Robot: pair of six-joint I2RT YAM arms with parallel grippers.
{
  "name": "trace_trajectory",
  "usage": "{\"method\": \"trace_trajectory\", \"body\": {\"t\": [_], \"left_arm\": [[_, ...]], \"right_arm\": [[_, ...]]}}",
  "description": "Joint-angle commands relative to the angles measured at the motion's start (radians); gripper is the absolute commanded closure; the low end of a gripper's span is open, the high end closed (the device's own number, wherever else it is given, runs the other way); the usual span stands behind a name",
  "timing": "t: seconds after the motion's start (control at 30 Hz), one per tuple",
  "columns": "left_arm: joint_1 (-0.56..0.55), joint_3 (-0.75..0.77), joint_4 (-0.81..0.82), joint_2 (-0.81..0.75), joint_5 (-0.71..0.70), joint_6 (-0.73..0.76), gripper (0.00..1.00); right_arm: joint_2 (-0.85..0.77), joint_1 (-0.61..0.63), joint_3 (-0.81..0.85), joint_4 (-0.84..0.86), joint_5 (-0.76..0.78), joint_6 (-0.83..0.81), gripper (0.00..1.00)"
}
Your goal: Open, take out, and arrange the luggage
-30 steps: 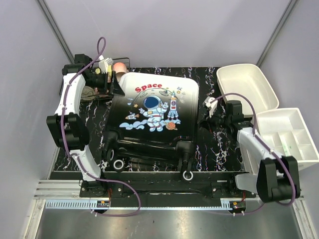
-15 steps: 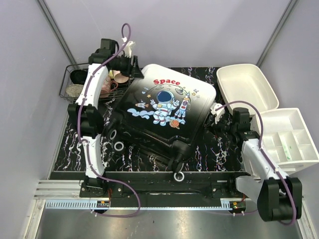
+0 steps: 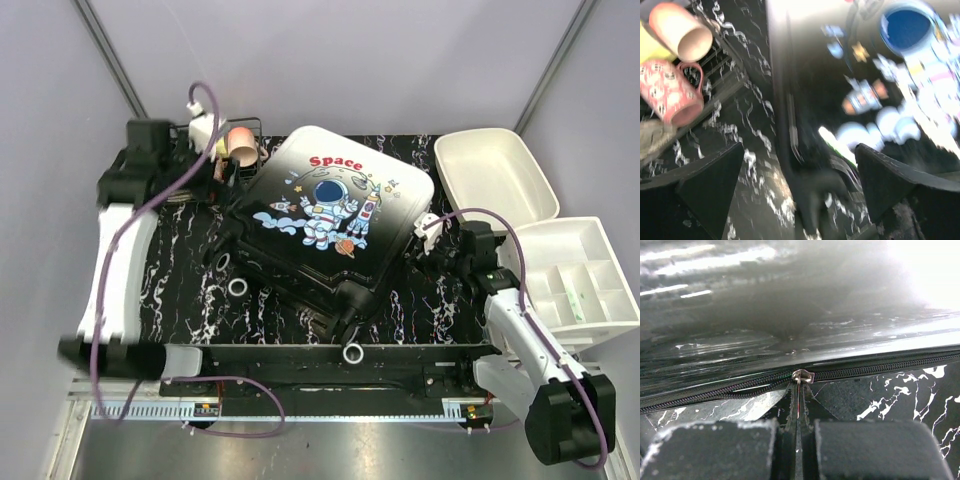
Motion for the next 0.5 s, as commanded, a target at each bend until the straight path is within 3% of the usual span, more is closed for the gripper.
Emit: {"method": "trace_trajectory", "body": {"t": [0.0, 0.1, 0.33, 0.43, 0.47], "left_arm": [[-0.016, -0.286, -0.118, -0.266, -0.151, 0.126, 0.01], [-0.007, -0.405, -0.144, -0.335, -0.235, 0.183, 0.01], [0.052, -0.457, -0.209, -0.238, -0.263, 0.306, 0.02], [0.090, -0.419, -0.178, -0.170, -0.275, 0.350, 0.12], [0.098, -0.404, -0.178, -0.149, -0.275, 0.372, 0.24]], "right_arm": [[-0.029, 0.103, 0.019, 0.094, -0.110, 0.069, 1.00], [-0.024, 0.141, 0.019, 0.103, -0.089, 0.081, 1.00], [-0.012, 0.235, 0.033, 0.151, -0.032, 0.165, 1.00], [-0.010, 0.236, 0.056, 0.128, 0.029, 0.164, 1.00], [-0.016, 0.236, 0.065, 0.107, 0.057, 0.156, 1.00]]}}
